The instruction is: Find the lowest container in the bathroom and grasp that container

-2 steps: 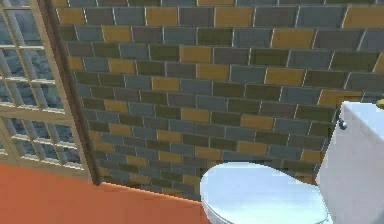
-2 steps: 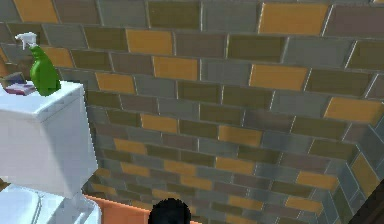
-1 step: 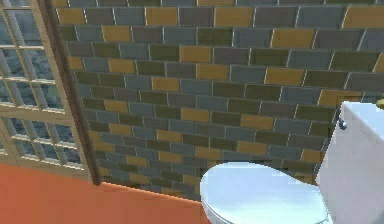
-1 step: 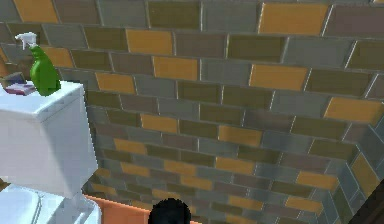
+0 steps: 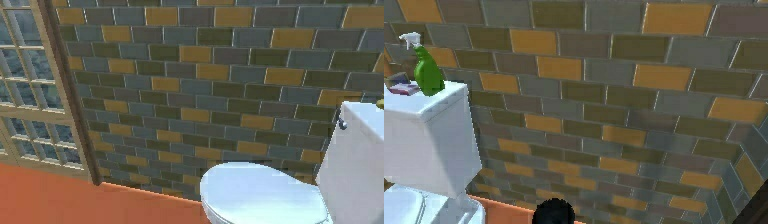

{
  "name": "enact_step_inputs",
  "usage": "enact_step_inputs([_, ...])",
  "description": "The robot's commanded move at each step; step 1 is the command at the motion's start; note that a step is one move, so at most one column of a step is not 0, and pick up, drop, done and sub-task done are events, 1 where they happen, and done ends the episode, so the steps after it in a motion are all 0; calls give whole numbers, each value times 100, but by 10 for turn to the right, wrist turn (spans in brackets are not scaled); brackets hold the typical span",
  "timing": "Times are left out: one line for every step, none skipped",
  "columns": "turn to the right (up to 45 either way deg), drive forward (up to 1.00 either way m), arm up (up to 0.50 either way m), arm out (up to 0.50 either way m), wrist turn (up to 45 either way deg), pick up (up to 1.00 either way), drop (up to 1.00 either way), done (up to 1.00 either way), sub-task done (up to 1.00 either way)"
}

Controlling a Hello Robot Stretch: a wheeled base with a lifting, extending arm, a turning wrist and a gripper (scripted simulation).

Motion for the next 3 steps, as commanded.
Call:
enact_step_inputs([0,0,0,0,450,0,0,0,0])
enact_step_inputs([0,0,0,0,450,0,0,0,0])
enact_step_inputs([0,0,0,0,450,0,0,0,0])
